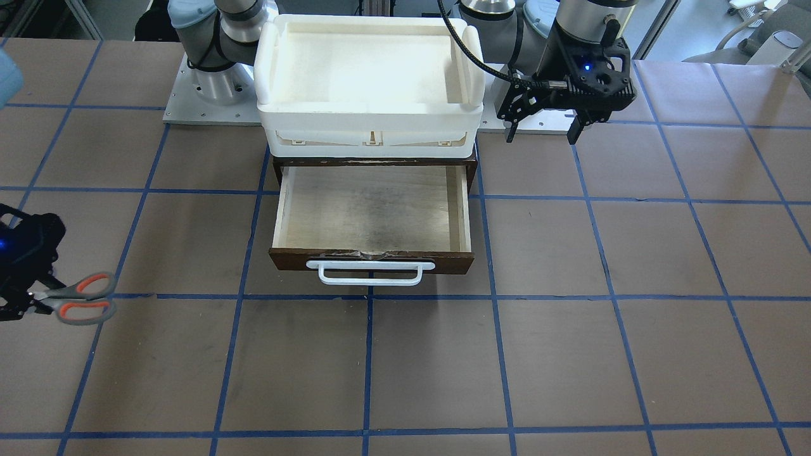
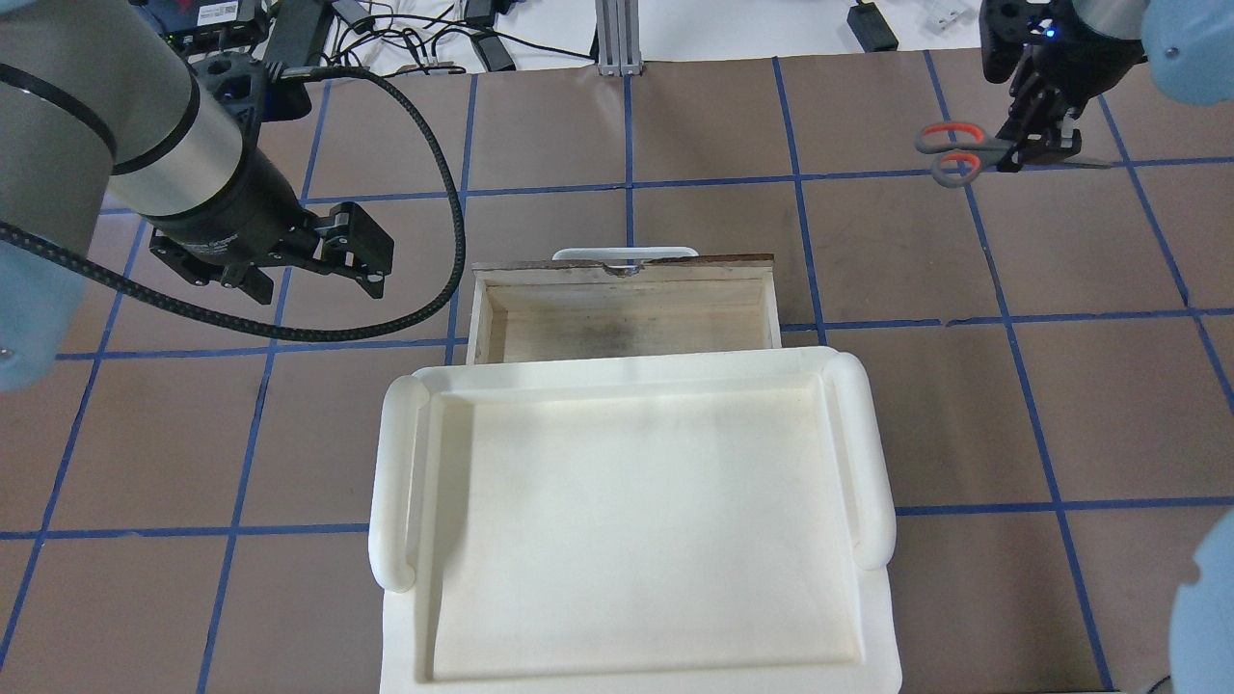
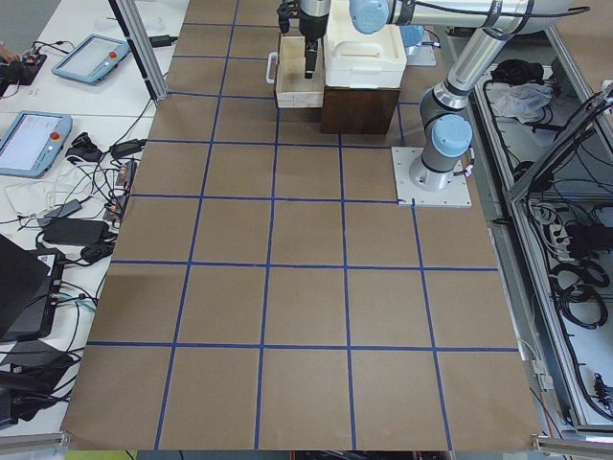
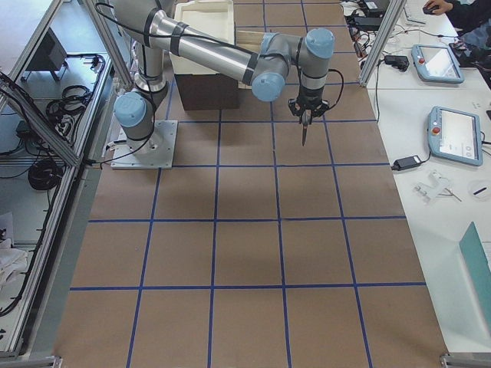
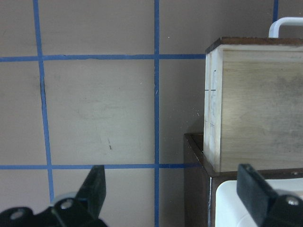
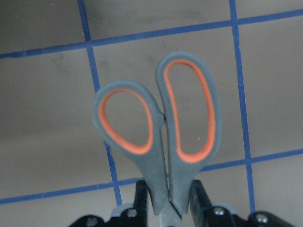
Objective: Put scissors in drawer and close it
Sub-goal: 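Carry the scissors with the right gripper over the open drawer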
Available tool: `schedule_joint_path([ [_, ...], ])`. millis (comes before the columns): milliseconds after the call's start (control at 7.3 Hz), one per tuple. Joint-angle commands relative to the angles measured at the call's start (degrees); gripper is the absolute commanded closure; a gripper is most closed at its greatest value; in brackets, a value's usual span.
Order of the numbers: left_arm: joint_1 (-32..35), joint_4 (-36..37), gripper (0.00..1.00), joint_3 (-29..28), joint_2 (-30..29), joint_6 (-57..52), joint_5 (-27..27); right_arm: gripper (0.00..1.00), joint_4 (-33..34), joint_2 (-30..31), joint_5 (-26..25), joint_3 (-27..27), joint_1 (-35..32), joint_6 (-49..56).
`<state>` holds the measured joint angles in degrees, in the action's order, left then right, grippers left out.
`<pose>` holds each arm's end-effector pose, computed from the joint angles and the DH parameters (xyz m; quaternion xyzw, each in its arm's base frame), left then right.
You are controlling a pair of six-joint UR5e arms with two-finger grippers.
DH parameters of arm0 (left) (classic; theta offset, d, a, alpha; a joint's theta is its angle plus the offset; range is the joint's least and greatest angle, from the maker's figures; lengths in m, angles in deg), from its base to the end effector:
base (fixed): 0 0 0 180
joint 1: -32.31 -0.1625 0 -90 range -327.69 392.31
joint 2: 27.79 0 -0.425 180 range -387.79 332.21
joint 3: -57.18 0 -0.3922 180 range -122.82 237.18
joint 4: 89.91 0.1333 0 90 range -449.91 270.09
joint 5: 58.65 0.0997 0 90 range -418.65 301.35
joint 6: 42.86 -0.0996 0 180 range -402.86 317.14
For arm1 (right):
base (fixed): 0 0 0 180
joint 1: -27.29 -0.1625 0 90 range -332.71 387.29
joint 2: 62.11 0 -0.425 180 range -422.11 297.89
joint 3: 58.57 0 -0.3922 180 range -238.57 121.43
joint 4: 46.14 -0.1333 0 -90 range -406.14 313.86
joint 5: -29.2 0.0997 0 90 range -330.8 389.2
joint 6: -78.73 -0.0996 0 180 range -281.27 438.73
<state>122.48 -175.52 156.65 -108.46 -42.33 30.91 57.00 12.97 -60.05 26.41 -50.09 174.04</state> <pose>-0.1353 -0.4297 0.4890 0.0030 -0.9993 0.0371 0.0041 0.0001 -0.6158 0.4119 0.6605 -0.7503 0.0219 0.0190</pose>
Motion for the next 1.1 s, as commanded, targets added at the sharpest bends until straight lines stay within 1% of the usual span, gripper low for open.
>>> schedule_joint_path([
  [0,0.00,0.00,0.00,0.01,0.00,0.00,0.00,1.00,-2.24,2.17,-0.57,0.01,-9.15,-4.58],
  [411,0.00,0.09,0.00,-0.07,0.00,0.00,0.00,1.00,-2.42,2.36,-1.01,0.01,-21.73,-21.34],
  [685,0.00,0.00,0.00,0.01,0.00,0.00,0.00,1.00,-2.51,2.01,-1.97,0.72,-28.41,-24.36],
  [822,0.00,0.00,0.00,0.01,0.00,0.00,-0.08,1.00,-2.77,2.00,-3.02,0.81,-31.14,-27.17],
  [959,0.00,0.00,0.00,0.01,-0.09,0.00,-0.08,1.00,-4.25,1.92,-3.03,0.89,-34.47,-32.24],
])
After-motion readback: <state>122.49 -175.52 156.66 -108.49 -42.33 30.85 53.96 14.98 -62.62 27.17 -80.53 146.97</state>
